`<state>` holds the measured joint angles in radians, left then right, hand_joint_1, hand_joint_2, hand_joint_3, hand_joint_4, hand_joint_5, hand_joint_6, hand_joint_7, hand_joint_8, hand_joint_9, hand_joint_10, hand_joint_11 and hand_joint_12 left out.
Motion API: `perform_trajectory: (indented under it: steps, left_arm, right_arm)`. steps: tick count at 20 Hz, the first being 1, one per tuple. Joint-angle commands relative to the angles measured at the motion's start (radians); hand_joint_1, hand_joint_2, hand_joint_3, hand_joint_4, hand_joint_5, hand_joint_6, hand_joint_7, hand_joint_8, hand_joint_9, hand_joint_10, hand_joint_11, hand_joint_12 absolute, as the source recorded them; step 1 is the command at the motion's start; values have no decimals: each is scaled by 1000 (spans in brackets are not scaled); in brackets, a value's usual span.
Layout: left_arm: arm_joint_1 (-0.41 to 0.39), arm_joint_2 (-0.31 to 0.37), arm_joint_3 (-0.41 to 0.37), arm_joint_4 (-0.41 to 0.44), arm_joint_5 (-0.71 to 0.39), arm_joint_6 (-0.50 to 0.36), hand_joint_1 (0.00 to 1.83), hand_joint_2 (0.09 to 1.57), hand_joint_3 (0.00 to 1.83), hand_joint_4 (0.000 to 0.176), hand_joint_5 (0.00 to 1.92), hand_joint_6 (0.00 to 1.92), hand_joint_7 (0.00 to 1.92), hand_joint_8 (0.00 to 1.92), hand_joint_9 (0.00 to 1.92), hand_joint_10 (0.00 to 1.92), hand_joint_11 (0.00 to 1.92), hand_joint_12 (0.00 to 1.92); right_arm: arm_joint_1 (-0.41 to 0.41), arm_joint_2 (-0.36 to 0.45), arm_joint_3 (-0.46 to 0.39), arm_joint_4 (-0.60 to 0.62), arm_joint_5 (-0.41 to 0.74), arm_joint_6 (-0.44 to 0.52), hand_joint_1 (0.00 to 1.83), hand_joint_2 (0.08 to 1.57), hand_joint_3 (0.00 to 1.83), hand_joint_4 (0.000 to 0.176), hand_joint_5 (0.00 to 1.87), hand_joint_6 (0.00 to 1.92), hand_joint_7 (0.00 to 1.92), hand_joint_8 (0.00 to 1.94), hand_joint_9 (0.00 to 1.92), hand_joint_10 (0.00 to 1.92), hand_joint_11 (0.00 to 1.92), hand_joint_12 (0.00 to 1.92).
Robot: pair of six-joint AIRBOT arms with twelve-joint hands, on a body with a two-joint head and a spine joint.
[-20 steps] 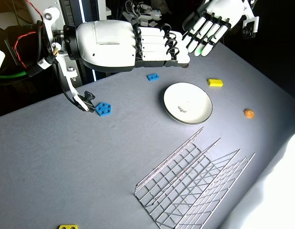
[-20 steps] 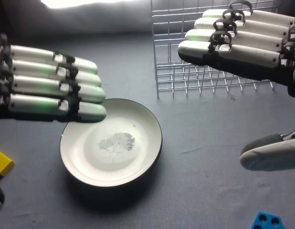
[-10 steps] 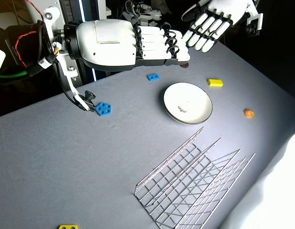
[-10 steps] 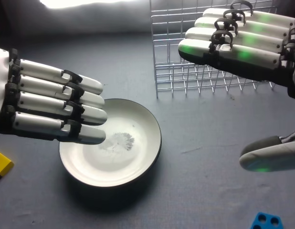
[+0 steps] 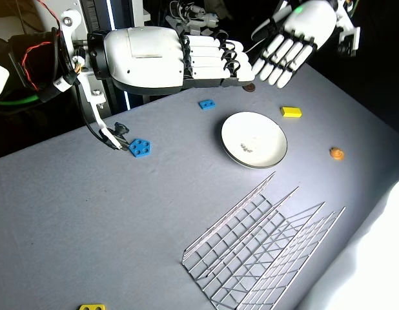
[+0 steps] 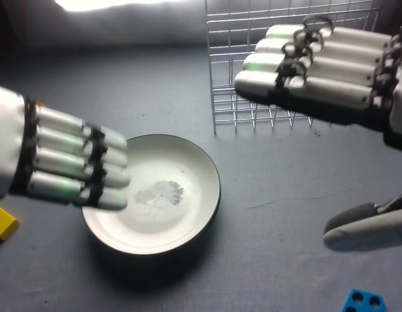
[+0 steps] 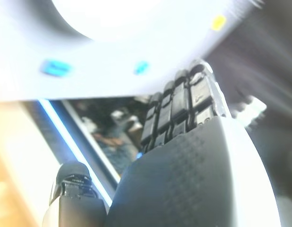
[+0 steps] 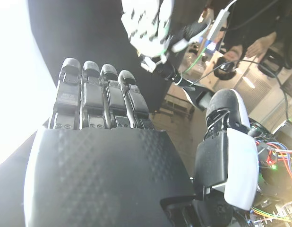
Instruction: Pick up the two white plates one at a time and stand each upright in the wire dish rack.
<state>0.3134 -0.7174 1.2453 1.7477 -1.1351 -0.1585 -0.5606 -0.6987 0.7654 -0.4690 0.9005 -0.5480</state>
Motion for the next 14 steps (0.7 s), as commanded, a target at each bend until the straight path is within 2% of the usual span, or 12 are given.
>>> perform_trajectory:
  steps: [1, 4, 8, 10, 14]
  left_arm:
    - [22, -5, 13, -119, -6, 24, 0, 1030, 2, 0, 0, 0, 0, 0, 0, 0, 0, 0]
    - [111, -45, 44, -194, 12, 80, 0, 1027, 1, 0, 0, 0, 0, 0, 0, 0, 0, 0]
    - [171, -80, 47, -199, 19, 121, 0, 1019, 0, 0, 0, 0, 0, 0, 0, 0, 0, 0]
    - [191, -94, 49, -199, 28, 128, 0, 1016, 0, 0, 0, 0, 0, 0, 0, 0, 0, 0]
    - [219, -116, 49, -199, 41, 153, 0, 1012, 0, 0, 0, 0, 0, 0, 0, 0, 0, 0]
  right_arm:
    - [4, 0, -1, 37, 108, 5, 109, 1072, 11, 0, 0, 0, 0, 0, 0, 0, 0, 0]
    - [5, -7, -1, 54, 89, 7, 93, 1064, 4, 0, 1, 0, 0, 0, 0, 0, 0, 0]
    - [10, -12, 0, 62, 50, 67, 86, 1032, 0, 0, 9, 3, 0, 0, 0, 0, 0, 0]
    - [11, -18, 3, 62, 45, 67, 57, 1026, 0, 0, 0, 0, 0, 0, 0, 0, 0, 0]
    - [39, -49, 17, 62, -75, 67, 23, 1032, 0, 0, 0, 0, 0, 0, 0, 0, 0, 0]
